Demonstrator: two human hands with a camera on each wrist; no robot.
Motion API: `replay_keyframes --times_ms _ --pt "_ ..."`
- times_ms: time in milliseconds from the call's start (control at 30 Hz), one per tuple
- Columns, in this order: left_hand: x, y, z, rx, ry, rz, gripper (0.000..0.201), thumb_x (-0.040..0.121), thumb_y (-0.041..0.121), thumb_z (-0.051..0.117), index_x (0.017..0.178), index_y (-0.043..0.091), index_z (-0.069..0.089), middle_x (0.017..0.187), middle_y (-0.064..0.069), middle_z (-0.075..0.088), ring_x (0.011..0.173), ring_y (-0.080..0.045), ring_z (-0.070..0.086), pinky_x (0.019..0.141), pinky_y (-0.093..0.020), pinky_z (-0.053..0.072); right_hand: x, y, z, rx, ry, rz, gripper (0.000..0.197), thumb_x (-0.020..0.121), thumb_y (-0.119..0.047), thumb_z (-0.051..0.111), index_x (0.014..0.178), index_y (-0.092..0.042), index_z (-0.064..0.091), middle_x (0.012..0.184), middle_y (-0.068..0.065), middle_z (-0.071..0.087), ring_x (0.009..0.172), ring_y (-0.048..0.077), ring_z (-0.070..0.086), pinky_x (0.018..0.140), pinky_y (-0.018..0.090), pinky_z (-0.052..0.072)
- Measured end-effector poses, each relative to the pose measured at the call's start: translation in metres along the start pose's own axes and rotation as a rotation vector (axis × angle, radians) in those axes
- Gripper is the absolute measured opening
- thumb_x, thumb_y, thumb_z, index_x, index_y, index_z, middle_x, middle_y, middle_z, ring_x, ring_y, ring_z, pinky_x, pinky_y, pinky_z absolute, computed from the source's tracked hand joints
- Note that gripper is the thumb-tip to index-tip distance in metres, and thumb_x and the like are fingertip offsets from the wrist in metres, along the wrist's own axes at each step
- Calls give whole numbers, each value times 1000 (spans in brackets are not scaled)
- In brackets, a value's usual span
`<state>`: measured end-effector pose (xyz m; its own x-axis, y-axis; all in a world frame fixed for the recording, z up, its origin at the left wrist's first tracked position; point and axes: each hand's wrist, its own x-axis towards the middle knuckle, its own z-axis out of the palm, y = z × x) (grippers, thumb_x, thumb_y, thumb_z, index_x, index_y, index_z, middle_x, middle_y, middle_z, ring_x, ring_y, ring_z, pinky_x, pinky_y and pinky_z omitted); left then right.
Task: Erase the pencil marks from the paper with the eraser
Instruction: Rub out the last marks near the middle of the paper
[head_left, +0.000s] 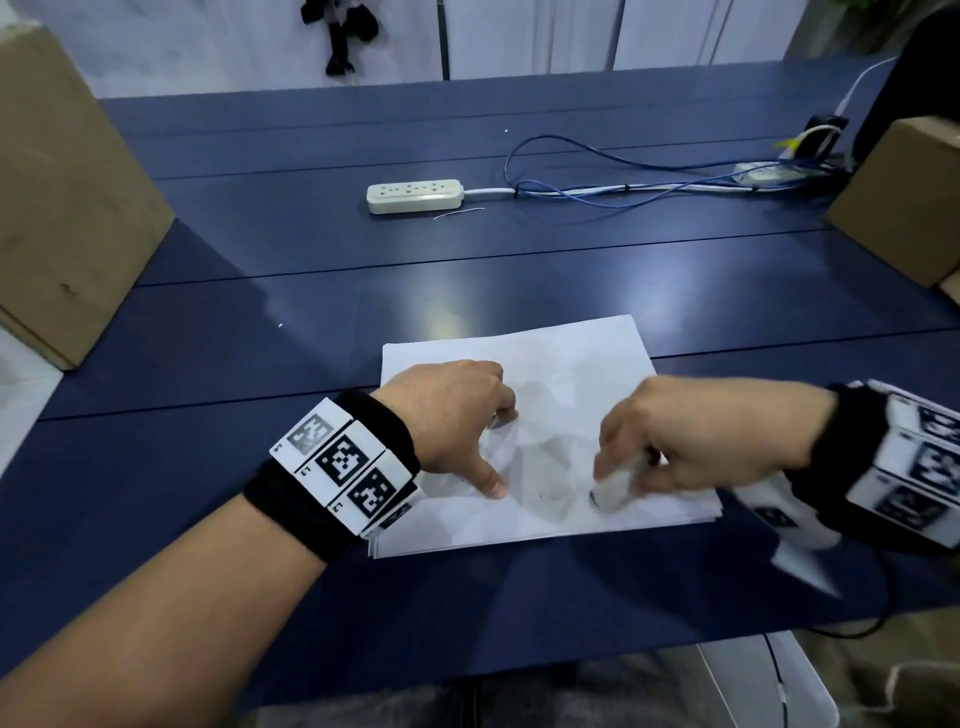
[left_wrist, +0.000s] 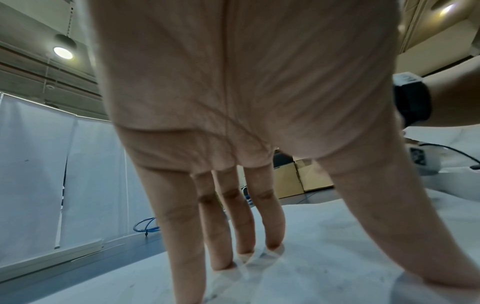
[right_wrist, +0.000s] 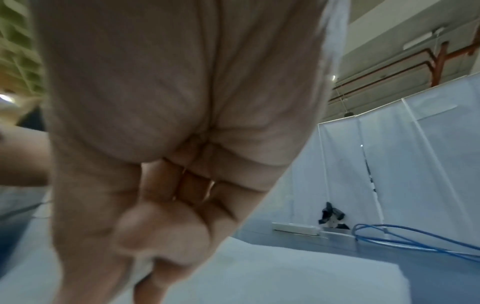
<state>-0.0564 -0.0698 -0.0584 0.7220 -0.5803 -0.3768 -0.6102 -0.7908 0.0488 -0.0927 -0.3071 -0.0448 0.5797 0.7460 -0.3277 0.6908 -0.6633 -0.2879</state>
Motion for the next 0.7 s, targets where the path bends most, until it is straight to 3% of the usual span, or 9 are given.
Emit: replay_keyframes --times_ms 67,167,267,333,400,533,567,633,700 --pt "0 1 -1 -1 0 3 62 64 65 77 113 31 58 107 13 49 96 -11 53 65 -27 39 14 17 -7 -62 122 101 29 88 -34 60 113 -27 72 99 -6 70 72 2 46 67 6 36" --pt "-1 1 -1 -13 2 6 63 64 65 77 115 33 58 106 14 48 96 -10 52 65 -28 39 21 26 -9 -152 227 177 47 85 -53 43 108 -24 72 90 -3 67 78 17 58 70 23 43" --pt "0 0 1 -13 8 7 65 63 65 77 115 31 59 107 13 50 97 -11 54 67 -29 43 10 5 -4 -42 121 60 30 86 -25 65 116 -25 71 102 -6 68 85 9 52 70 7 35" --pt "0 -1 1 -13 9 6 66 63 65 78 115 30 58 109 13 50 97 -12 54 66 -28 43 4 -9 0 22 -21 -15 32 86 -22 67 117 -26 70 105 -7 67 79 1 42 70 0 32" --pt "1 -1 1 -13 8 7 65 63 65 77 115 30 58 108 13 49 96 -12 53 66 -28 42 9 -2 -2 -9 10 8 32 86 -23 66 118 -27 70 103 -8 67 77 -4 38 70 0 34" --pt "0 -1 2 -25 11 12 64 64 65 77 115 32 58 105 15 47 93 -9 50 66 -28 41 19 27 -8 -145 209 226 27 88 -29 63 113 -32 70 84 -13 56 69 7 42 76 35 52" --pt "0 0 2 -26 12 13 64 64 65 77 115 32 58 105 15 47 92 -9 50 67 -28 42 16 28 -7 -145 226 227 26 87 -30 63 112 -32 70 85 -13 57 69 7 45 76 34 53" --pt "0 -2 2 -31 15 4 63 63 65 77 113 31 58 107 15 48 95 -10 52 70 -30 46 7 17 -4 -68 165 126 28 84 -25 67 111 -29 72 94 -11 65 73 5 51 74 10 45" --pt "0 -1 1 -22 13 6 65 63 66 77 114 30 58 109 13 49 99 -12 54 74 -32 50 -7 -4 1 31 6 26 29 82 -22 69 111 -27 73 98 -11 68 75 -9 52 69 0 35"
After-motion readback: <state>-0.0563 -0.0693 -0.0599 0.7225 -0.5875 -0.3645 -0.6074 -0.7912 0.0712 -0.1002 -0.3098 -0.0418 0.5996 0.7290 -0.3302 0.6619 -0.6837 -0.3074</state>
